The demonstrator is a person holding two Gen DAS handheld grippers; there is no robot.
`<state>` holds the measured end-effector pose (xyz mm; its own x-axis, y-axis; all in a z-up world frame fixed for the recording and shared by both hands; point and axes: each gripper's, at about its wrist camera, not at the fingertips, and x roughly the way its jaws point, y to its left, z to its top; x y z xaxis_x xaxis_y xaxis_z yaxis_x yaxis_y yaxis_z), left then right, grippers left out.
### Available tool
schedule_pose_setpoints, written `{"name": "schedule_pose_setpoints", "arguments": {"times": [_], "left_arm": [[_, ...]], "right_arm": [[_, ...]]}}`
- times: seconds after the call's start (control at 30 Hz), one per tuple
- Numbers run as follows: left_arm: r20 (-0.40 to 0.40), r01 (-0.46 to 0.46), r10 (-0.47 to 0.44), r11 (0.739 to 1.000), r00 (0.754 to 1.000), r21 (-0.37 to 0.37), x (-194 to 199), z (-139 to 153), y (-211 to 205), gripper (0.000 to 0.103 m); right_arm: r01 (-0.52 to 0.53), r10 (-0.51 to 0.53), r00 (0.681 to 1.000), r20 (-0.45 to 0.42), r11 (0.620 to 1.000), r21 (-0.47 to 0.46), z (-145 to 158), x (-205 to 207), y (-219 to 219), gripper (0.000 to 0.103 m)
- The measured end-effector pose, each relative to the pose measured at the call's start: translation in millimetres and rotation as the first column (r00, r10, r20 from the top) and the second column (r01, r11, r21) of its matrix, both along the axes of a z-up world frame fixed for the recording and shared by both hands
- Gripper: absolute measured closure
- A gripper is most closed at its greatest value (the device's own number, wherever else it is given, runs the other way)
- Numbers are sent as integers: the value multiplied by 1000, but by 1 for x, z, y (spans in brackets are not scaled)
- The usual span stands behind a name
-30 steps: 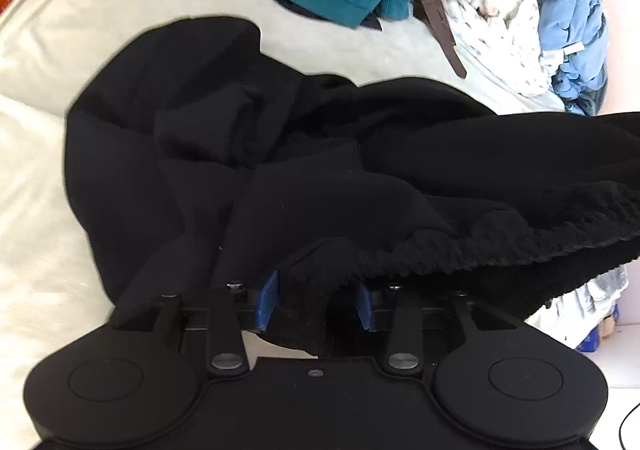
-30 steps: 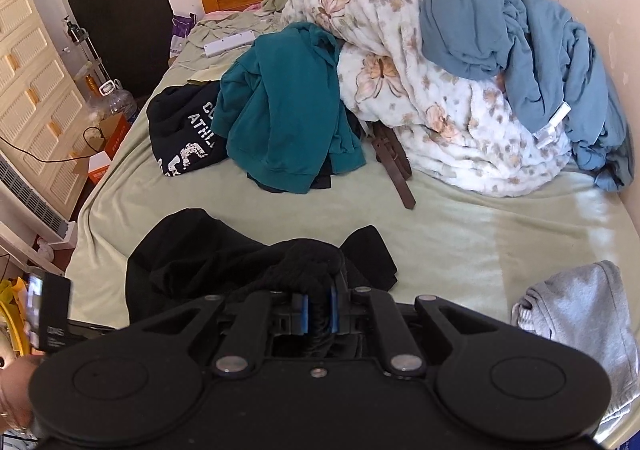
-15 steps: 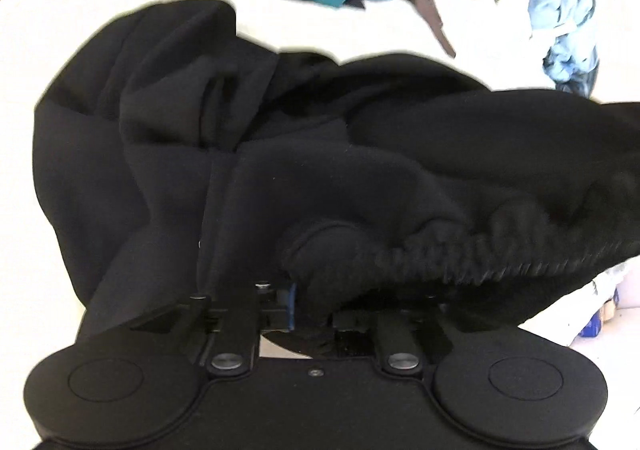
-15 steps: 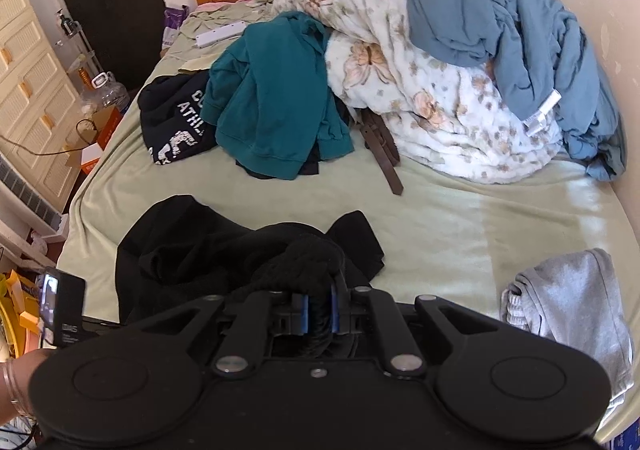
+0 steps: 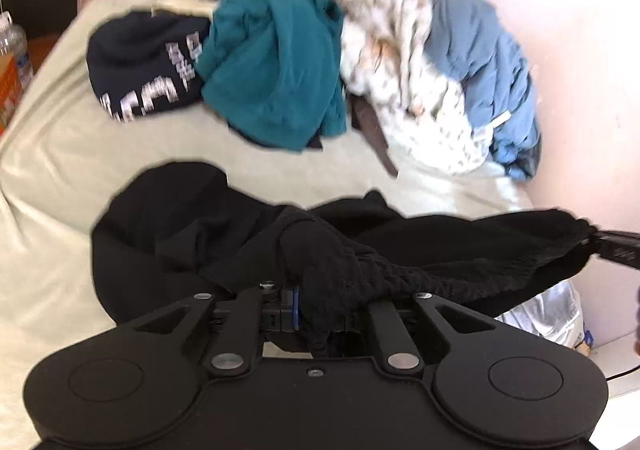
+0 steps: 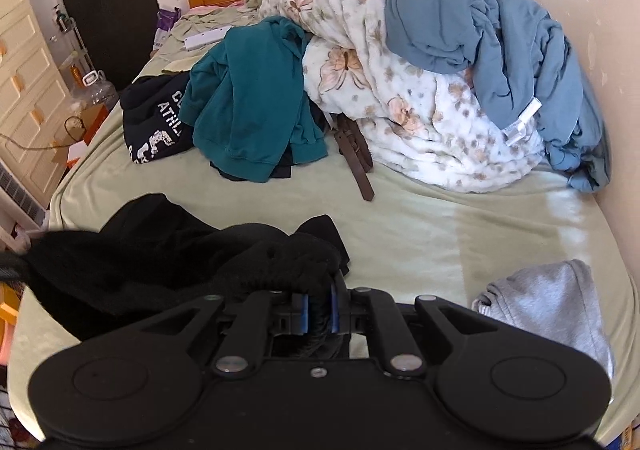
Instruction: Fold clothes
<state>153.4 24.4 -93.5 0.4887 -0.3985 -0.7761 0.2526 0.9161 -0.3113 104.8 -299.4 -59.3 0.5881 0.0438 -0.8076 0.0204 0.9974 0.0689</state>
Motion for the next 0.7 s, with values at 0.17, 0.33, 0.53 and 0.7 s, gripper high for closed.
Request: {"name": "schedule_pose_setpoints", "arguments": {"times": [0.17, 0.33, 0.53, 0.7], "left_arm": [[127, 44, -38, 998, 991, -48, -19, 57, -14, 93], [225, 54, -25, 991, 974, -122, -23, 114, -21, 93], [339, -17, 70, 988, 938, -157, -11, 186, -5, 93], [462, -60, 135, 983, 876, -174, -17, 258, 23, 94]], "right_arm": [[-11, 16, 993, 120, 999, -38, 30, -8, -7, 95], [-16, 21, 971, 240, 1000, -20, 84, 0, -32, 95], [-117, 98, 937, 336, 993, 36, 146, 10, -46, 95], [-256, 203, 890, 409, 963, 79, 199, 15, -29, 95]]}}
